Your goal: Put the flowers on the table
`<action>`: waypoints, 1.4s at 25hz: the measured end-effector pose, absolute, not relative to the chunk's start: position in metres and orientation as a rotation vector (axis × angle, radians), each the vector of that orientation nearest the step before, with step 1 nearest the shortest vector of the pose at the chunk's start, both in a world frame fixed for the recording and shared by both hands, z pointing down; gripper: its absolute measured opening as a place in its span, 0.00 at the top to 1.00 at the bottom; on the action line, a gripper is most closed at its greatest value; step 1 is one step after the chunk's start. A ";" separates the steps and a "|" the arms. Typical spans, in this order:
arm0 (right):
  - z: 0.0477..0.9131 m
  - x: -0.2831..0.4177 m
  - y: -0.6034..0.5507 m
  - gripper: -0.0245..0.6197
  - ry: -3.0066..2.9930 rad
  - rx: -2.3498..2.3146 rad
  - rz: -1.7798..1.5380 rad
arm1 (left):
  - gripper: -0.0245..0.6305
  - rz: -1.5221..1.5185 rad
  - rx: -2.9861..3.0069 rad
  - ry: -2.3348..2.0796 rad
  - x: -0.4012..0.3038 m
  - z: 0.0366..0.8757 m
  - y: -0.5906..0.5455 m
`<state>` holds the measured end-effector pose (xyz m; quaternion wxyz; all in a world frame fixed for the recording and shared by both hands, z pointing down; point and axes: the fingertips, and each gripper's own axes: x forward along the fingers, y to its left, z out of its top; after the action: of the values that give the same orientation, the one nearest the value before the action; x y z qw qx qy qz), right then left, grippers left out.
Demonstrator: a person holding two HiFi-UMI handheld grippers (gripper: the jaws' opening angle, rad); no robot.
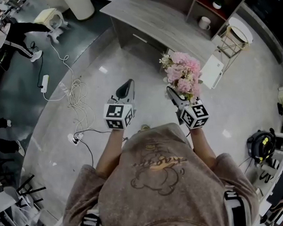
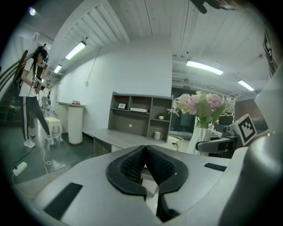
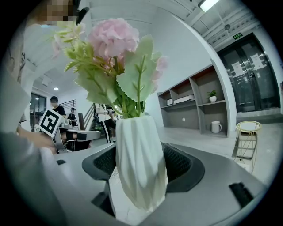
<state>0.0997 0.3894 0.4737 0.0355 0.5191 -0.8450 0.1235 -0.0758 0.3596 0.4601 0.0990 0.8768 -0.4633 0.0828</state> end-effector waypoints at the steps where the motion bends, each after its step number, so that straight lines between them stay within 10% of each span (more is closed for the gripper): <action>1: 0.474 0.097 0.388 0.47 -2.595 1.601 0.382 | 0.93 0.246 2.592 -1.368 -0.078 0.461 0.357; 35: 0.467 0.110 0.105 0.47 -2.634 1.531 0.395 | 0.93 0.247 2.548 -1.419 -0.072 0.460 0.085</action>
<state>0.1100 0.1054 0.4669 0.0347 0.4980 -0.8569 0.1284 -0.0720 0.0846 0.4602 0.1071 0.8655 -0.4821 0.0838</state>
